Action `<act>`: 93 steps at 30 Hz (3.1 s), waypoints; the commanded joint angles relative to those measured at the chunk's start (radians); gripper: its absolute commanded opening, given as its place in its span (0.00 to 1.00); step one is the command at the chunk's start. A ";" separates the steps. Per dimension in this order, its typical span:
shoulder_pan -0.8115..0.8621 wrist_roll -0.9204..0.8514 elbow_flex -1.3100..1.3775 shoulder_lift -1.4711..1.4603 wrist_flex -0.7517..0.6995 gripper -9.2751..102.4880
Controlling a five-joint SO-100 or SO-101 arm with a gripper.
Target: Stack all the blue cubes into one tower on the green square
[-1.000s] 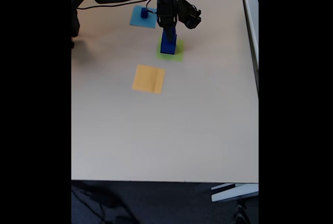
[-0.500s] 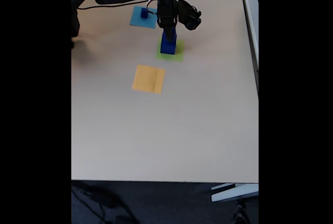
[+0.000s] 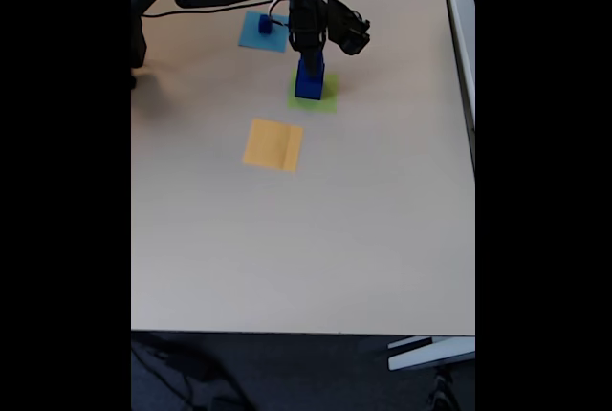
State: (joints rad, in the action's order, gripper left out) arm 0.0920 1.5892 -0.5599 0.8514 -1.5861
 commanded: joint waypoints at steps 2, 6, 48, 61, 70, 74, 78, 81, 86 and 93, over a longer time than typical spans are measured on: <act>-0.006 -0.009 0.041 0.014 -0.006 0.16; -0.006 -0.011 0.038 0.014 -0.008 0.16; -0.009 -0.048 0.044 -0.017 0.002 0.20; -0.003 -0.080 0.046 -0.018 0.017 0.30; -0.003 -0.095 0.051 -0.018 0.017 0.37; -0.008 -0.115 0.084 -0.018 0.005 0.39; -0.015 -0.129 0.104 -0.005 -0.005 0.41; -0.023 -0.143 0.127 0.005 -0.012 0.41; -0.038 -0.187 0.189 0.032 -0.015 0.41; -0.083 -0.261 0.238 0.173 -0.011 0.42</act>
State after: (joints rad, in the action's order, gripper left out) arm 0.0291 1.3514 -0.3881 0.8652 -1.5953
